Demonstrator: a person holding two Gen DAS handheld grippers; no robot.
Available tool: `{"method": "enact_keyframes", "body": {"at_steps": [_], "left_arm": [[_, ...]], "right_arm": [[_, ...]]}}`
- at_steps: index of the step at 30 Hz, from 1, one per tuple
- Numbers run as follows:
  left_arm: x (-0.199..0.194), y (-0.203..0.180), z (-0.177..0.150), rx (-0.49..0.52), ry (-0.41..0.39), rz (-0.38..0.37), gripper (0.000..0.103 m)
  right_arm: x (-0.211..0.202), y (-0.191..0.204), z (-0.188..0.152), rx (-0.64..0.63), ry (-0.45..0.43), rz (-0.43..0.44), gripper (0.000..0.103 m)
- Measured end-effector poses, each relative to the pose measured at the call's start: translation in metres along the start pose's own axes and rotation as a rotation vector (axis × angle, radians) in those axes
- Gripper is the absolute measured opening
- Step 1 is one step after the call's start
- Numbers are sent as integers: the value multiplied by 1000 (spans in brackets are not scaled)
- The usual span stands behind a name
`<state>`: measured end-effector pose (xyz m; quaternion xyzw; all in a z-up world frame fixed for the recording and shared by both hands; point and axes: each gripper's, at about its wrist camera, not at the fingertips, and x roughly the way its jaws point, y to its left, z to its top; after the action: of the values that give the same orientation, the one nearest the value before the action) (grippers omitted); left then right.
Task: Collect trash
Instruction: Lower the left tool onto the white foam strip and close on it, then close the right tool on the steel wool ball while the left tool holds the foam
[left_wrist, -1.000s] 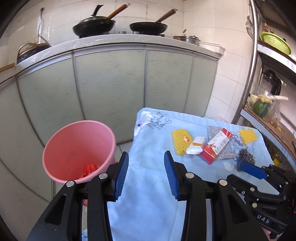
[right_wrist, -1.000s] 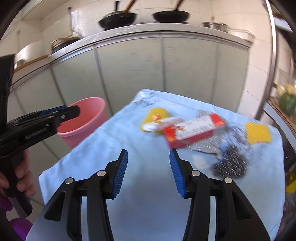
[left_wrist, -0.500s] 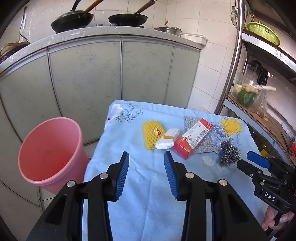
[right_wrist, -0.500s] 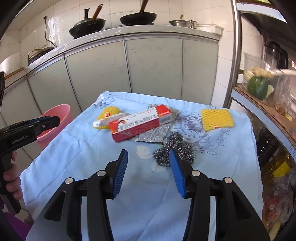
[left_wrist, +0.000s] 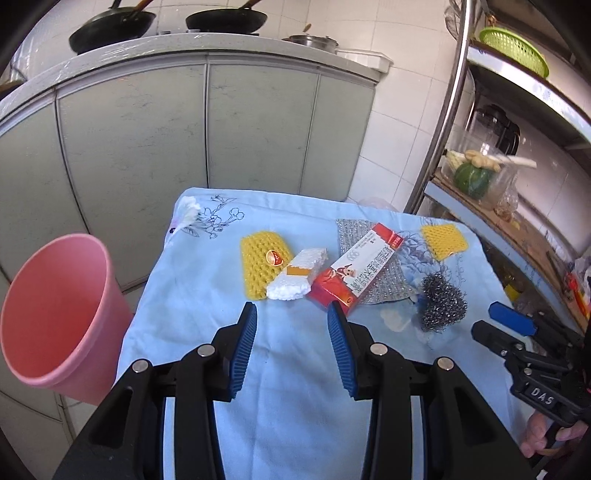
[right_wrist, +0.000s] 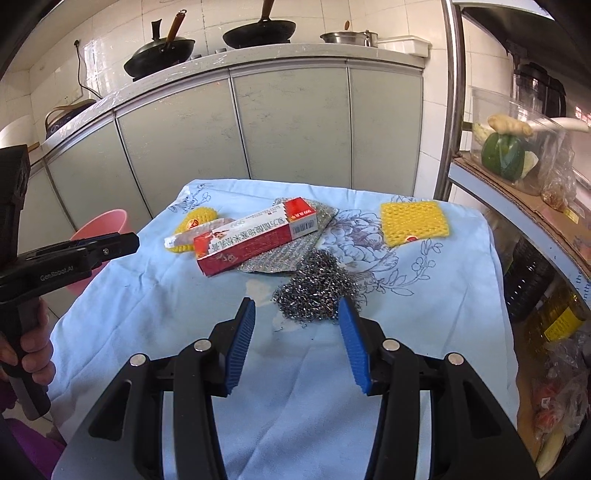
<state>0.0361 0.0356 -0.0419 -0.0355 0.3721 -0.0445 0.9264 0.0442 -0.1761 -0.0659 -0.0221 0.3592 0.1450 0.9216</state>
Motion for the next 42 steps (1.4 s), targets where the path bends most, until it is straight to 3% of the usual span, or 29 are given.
{"method": "enact_keyframes", "body": {"at_steps": [6,21,27,32,42], "left_arm": [[21,-10,4,169,41,71,39],[71,-44,6,502,62,173,39],[76,-40,6,484,66,167,22],[66,-36,7,453,33,141,20],[34,-23,7,253,38,25,20]], "right_arm": [[1,-11,-1,23,7,-13,55],[16,-24,-1,65,64,-48,56],[17,-27,-1,74,69,-59,56],[18,-27,-2,78,74,-58,56],[26,-39,-2,174,111,-8,56]]}}
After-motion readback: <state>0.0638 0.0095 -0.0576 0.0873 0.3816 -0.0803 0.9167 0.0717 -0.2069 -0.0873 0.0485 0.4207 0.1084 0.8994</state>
